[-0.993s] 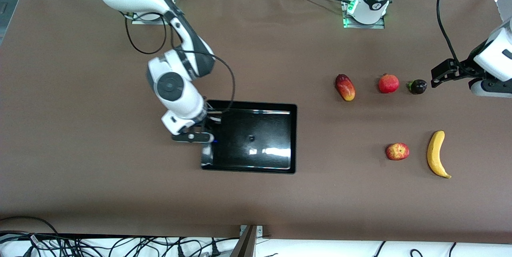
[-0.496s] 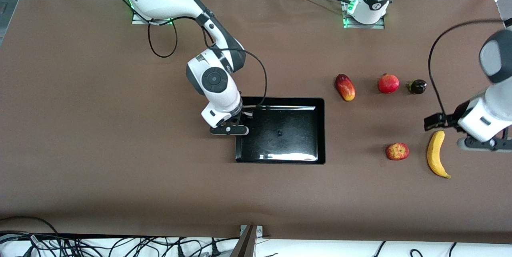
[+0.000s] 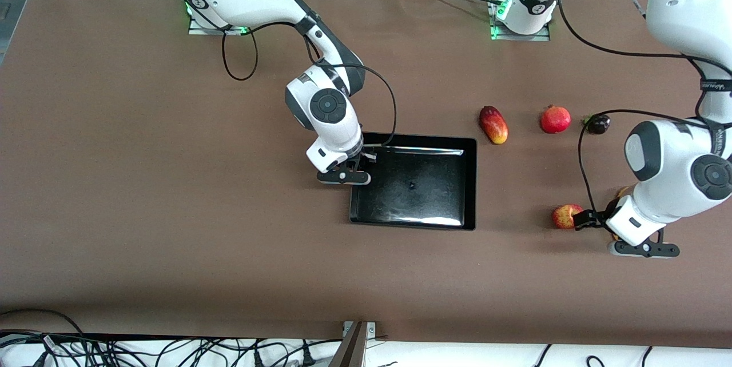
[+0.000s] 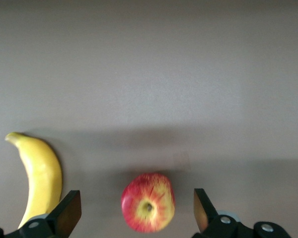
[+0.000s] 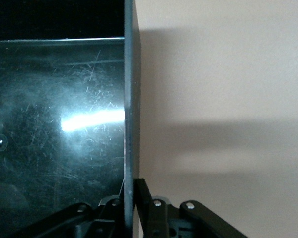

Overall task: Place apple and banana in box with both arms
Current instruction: 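Grasp the small red apple with the left gripper while the right gripper withdraws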

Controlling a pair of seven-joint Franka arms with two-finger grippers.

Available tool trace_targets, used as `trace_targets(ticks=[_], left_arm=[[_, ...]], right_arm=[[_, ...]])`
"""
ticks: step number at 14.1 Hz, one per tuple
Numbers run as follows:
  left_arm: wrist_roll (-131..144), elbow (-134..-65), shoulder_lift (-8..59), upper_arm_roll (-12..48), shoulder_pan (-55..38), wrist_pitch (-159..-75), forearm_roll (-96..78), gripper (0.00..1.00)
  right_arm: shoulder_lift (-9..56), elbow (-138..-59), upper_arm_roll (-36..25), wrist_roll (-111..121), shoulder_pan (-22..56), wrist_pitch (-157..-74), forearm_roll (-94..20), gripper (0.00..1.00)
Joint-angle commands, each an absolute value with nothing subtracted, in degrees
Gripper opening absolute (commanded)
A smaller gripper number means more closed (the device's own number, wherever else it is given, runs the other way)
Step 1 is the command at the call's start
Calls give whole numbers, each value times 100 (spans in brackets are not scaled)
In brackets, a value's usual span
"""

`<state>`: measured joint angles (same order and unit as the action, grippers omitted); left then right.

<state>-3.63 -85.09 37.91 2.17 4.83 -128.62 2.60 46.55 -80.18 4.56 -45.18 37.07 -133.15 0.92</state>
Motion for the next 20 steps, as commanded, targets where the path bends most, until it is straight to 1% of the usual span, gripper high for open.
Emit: trace_targets(ticks=[1, 2, 3, 5, 6, 9, 14, 17, 19, 20], left_arm=[[-483, -8323, 4095, 202, 448, -13051, 194, 100], [-475, -8349, 4113, 202, 431, -13060, 202, 100], [-475, -8367, 4148, 202, 422, -13061, 193, 100], [-475, -8376, 4262, 211, 422, -13069, 193, 100], [-475, -8419, 4271, 211, 413, -13182, 185, 100], [-475, -8753, 4263, 211, 422, -13622, 185, 100], [-492, -8859, 4271, 211, 492, -13667, 246, 100], [-492, -9069, 4271, 211, 518, -13859, 255, 100], [-483, -9350, 4271, 211, 536, -14236, 246, 100], [-483, -9439, 4271, 211, 536, -14343, 246, 100]], right_arm=[[4737, -7849, 325, -4641, 3832, -13421, 105, 26], [4685, -7857, 290, -4658, 3954, -13421, 201, 97], [4632, -7849, 194, -4606, 3929, -13395, 211, 100], [4483, -7840, 185, -4562, 3894, -13368, 194, 100], [4308, -7849, 185, -4553, 3807, -13351, 176, 100], [3597, -7866, 185, -4212, 3412, -12483, 150, 100], [2621, -7875, 150, -3543, 2656, -11033, 141, 100], [2129, -7875, -209, -2623, 2164, -10137, 141, 100], [1882, -7875, -674, -1727, 2039, -9758, 97, 100], [1855, -7875, -912, -1270, 1996, -9704, -138, 100]])
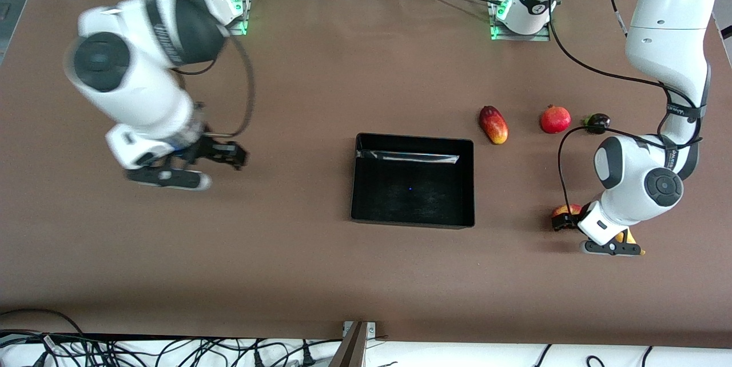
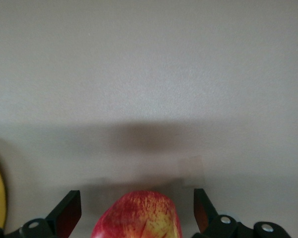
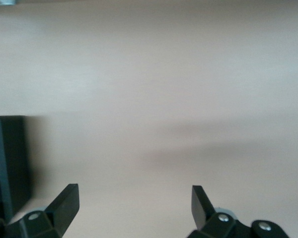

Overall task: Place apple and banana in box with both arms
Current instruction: 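Grasp the small red apple with the left gripper while the right gripper withdraws, then carry the red apple over the black box with the left gripper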

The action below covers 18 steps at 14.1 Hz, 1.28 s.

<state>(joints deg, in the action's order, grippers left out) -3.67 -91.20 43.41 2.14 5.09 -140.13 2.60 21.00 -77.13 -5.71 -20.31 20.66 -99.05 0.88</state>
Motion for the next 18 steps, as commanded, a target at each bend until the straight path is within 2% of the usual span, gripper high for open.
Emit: trace_targets(ticks=[1, 2, 4, 5, 7, 8, 9, 10, 12, 14, 18], left_arm=[[-483, -9474, 4271, 211, 545, -14361, 246, 100], [-492, -9483, 4271, 211, 554, -14361, 246, 100], [-492, -9518, 4263, 211, 554, -14361, 246, 100], [-483, -9519, 4271, 211, 554, -14361, 246, 94], [-387, -9527, 4263, 211, 554, -14353, 211, 46], [-369, -9580, 4263, 211, 554, -14353, 185, 25], [-369, -9597, 4263, 211, 554, -14353, 185, 8], [-360, -9598, 4245, 220, 554, -14353, 185, 0], [-134, -9589, 4079, 263, 536, -14213, 185, 0], [707, -9475, 3728, 421, 344, -13539, 176, 0], [2747, -8694, 3454, 1605, 238, -11808, 272, 0]], right_arm=[[1846, -7884, -1175, -892, 1995, -9616, -367, 100], [1811, -7884, -1482, -505, 1934, -9380, -508, 100], [1671, -7919, -1661, 225, 1803, -9159, -571, 100], [1513, -7989, -1644, 437, 1593, -8932, -563, 100], [1101, -8461, -1469, 859, 1145, -8702, -528, 100], [803, -8838, -1172, 974, 742, -8736, -510, 100], [530, -9077, -804, 1002, 277, -8736, -501, 100], [284, -9279, -556, 1011, 29, -8736, -405, 100], [-87, -9667, -422, 1002, -61, -8763, 112, 100], [-88, -9685, -404, 1011, -158, -8797, 149, 100], [-114, -9458, -229, 923, -386, -8868, 80, 100]])
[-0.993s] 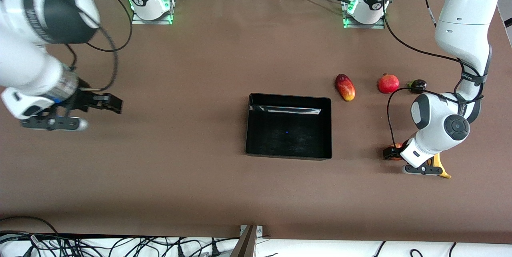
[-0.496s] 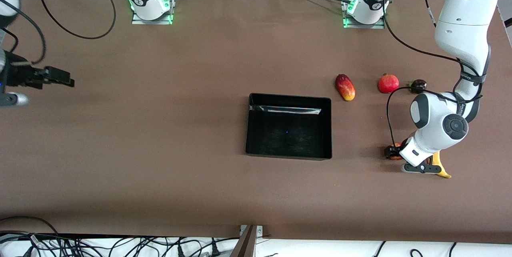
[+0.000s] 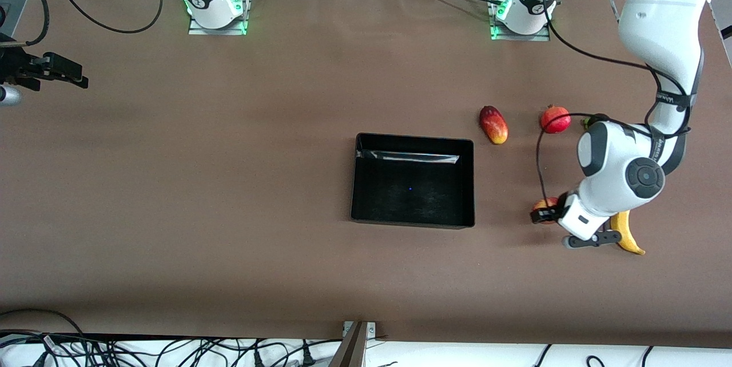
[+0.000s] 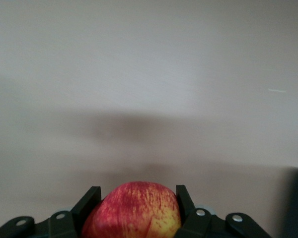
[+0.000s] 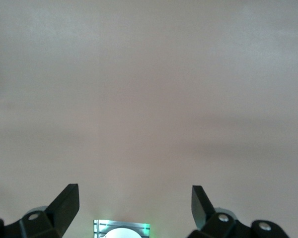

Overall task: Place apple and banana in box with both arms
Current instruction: 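Carry the red apple over the black box with the left gripper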

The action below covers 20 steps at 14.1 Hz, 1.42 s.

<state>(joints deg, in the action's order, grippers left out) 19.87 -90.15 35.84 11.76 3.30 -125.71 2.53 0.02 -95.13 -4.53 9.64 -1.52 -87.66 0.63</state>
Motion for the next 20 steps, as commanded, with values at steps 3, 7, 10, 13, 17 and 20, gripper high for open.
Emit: trace_targets(ticks=[3, 7, 10, 13, 17, 20], left_arm=[[3400, -8543, 3437, 1740, -472, -11593, 290, 0], [4252, -8543, 3515, 1679, -1325, -11663, 369, 0], [4762, -8552, 3735, 1696, -1704, -11926, 667, 0], [4974, -8552, 3972, 1679, -1977, -12164, 782, 0], [5167, -8561, 4341, 1635, -2241, -12392, 1106, 0], [5317, -8578, 4526, 1635, -2276, -12743, 1257, 0]], right_arm=[[-219, -9272, -228, 949, -378, -8807, 79, 100], [-290, -9272, -211, 993, -474, -8561, 36, 100], [-264, -9272, -79, 984, -501, -8587, 35, 100], [-246, -9281, -26, 993, -650, -8604, 35, 100], [-246, -9290, -18, 1019, -677, -8561, 26, 100], [-194, -9273, -35, 1002, -624, -8569, 35, 100]])
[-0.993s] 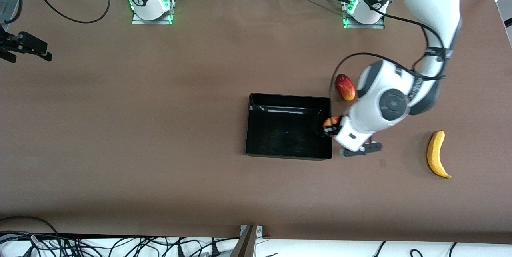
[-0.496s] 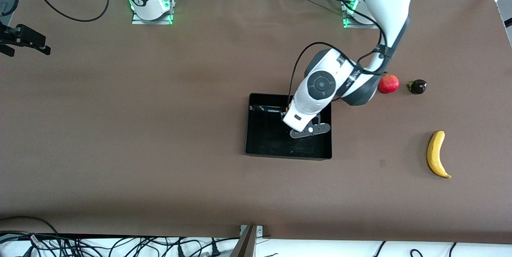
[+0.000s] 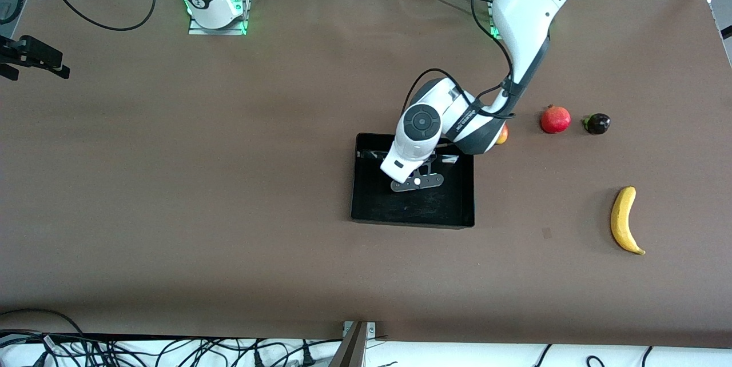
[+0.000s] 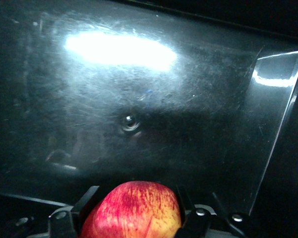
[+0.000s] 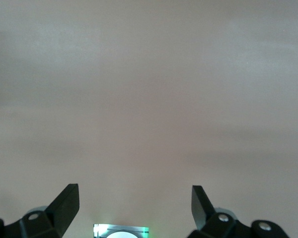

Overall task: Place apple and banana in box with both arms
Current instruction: 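Lower the apple into the box and open the left gripper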

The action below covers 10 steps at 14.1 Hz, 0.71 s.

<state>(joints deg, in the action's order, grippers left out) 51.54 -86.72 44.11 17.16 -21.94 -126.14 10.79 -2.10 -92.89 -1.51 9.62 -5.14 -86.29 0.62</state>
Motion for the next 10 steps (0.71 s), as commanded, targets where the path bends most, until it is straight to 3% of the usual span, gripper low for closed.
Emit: trace_targets(ticks=[1, 7, 9, 10], left_arm=[[5317, -8569, 4605, 1635, -2320, -12762, 1257, 0], [5344, -8569, 4807, 1565, -2443, -13017, 1257, 9], [5344, -8561, 4816, 1494, -2478, -13051, 1257, 40], [5344, -8561, 4825, 1468, -2487, -13069, 1257, 86]], right_arm=[[-141, -9264, -26, 1002, -607, -8569, 44, 100], [-132, -9237, -18, 958, -475, -8587, 35, 100], [-132, -9237, -18, 932, -475, -8587, 35, 100], [-132, -9237, -18, 932, -475, -8596, 35, 100]])
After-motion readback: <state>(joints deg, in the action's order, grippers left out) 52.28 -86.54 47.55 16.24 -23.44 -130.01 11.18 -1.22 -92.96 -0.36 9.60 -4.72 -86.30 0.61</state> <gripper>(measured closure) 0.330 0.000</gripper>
